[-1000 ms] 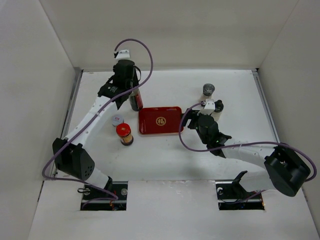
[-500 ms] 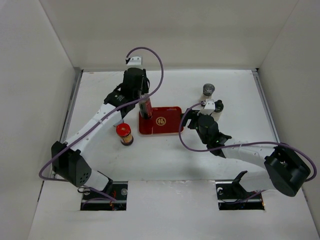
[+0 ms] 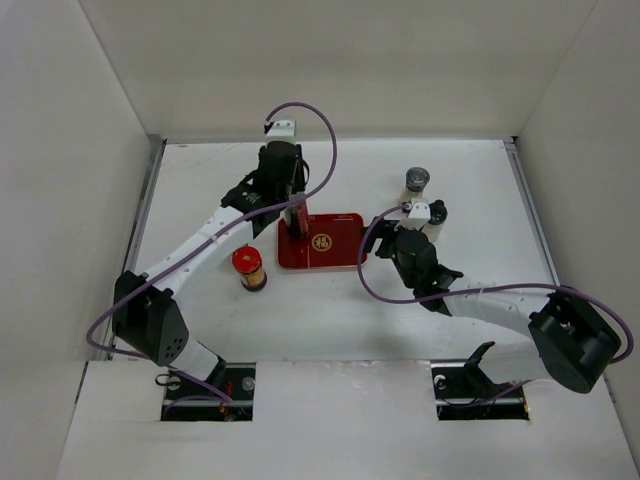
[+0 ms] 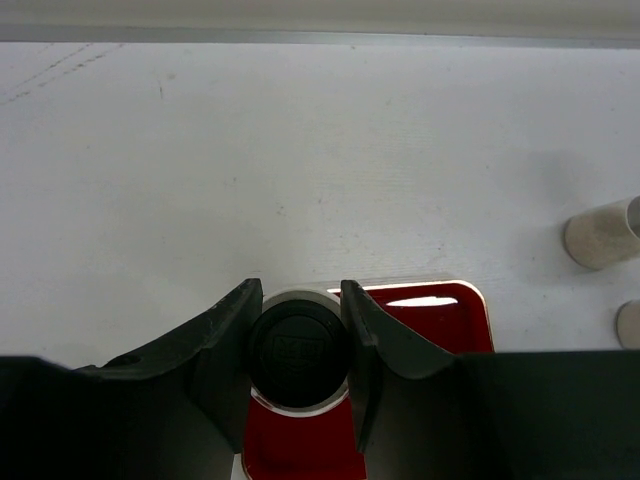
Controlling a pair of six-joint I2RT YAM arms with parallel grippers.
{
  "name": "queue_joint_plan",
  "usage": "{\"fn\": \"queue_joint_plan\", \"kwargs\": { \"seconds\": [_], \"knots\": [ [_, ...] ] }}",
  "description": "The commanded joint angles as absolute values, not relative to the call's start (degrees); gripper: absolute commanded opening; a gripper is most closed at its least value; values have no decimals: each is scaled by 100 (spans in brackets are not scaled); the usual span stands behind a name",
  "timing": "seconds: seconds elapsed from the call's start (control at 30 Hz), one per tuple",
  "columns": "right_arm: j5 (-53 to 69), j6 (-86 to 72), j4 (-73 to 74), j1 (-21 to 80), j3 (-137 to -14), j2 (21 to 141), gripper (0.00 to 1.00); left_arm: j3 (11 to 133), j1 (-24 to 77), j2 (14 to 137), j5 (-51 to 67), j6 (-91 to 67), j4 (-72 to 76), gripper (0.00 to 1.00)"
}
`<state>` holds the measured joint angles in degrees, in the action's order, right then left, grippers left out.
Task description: Organize the condiment bottles
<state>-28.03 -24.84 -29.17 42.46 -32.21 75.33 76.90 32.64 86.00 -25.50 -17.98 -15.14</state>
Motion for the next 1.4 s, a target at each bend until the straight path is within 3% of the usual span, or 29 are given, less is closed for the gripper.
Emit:
{"fn": "queue_joint_plan", "kwargs": {
  "seconds": [0.0, 0.3, 0.67, 0.87, 1.13, 1.37],
  "knots": [
    [-2769, -2435, -3252, 4241, -3340, 7365, 84, 7708, 3204, 8464, -2707, -1732, -580, 12],
    [-2777, -2435, -3252, 4241, -3340, 7383, 84, 7550, 3195, 8569, -2909, -1495, -396, 16],
    [-2769, -2461, -3252, 4170, -3278, 7251, 85, 7093, 3282, 8262, -3120, -1459, -132, 68],
    [-2760, -2461, -3252, 4188, -3296, 7304, 85, 6953, 3440, 7745, -3330, -1450, -70, 84],
    [-2760, -2461, -3252, 4179, -3296, 7251, 86, 5461, 4203, 5488, -4427, -1748, -753, 84],
    [-2751, -2443, -3270, 4197, -3349, 7392, 89, 3957, 5470, 3921, -5809, -3558, -2442, 86]
  ]
}}
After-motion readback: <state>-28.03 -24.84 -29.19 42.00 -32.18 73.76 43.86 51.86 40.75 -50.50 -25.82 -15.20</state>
